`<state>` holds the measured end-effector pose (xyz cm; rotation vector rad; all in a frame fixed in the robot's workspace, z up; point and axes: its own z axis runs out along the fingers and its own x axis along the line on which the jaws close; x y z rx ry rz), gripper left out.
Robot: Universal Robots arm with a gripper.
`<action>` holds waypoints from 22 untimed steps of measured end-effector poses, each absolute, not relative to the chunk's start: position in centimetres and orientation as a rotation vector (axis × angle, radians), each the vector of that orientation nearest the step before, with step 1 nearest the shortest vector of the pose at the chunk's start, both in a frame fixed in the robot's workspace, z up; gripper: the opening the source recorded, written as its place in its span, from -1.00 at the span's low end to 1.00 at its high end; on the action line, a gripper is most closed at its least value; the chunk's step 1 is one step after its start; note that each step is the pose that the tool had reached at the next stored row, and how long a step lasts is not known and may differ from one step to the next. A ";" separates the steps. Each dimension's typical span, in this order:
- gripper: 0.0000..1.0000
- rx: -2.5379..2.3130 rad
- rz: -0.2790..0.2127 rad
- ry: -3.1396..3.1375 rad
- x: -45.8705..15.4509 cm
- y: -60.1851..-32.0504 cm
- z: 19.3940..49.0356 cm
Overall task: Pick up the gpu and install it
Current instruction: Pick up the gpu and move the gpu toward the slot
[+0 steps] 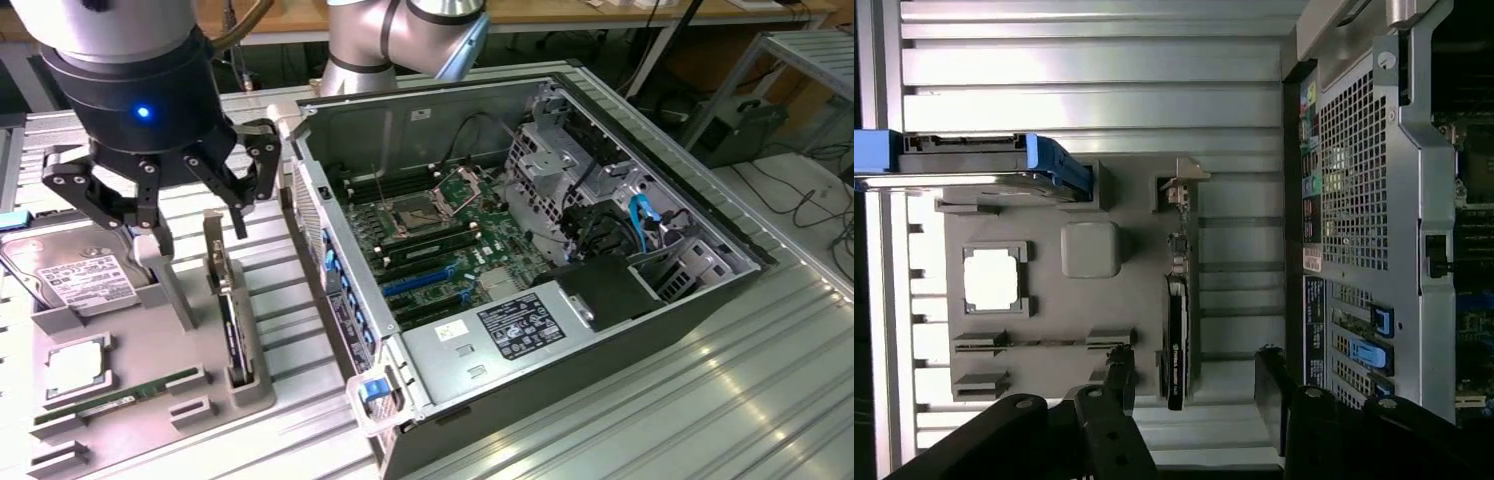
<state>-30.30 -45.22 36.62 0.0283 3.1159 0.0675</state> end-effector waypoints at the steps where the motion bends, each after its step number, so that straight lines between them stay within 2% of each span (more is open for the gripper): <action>1: 0.21 0.028 0.067 3.116 -30.3 -45.2 36.5; 22: 0.21 0.028 0.067 3.116 -30.7 -44.8 33.2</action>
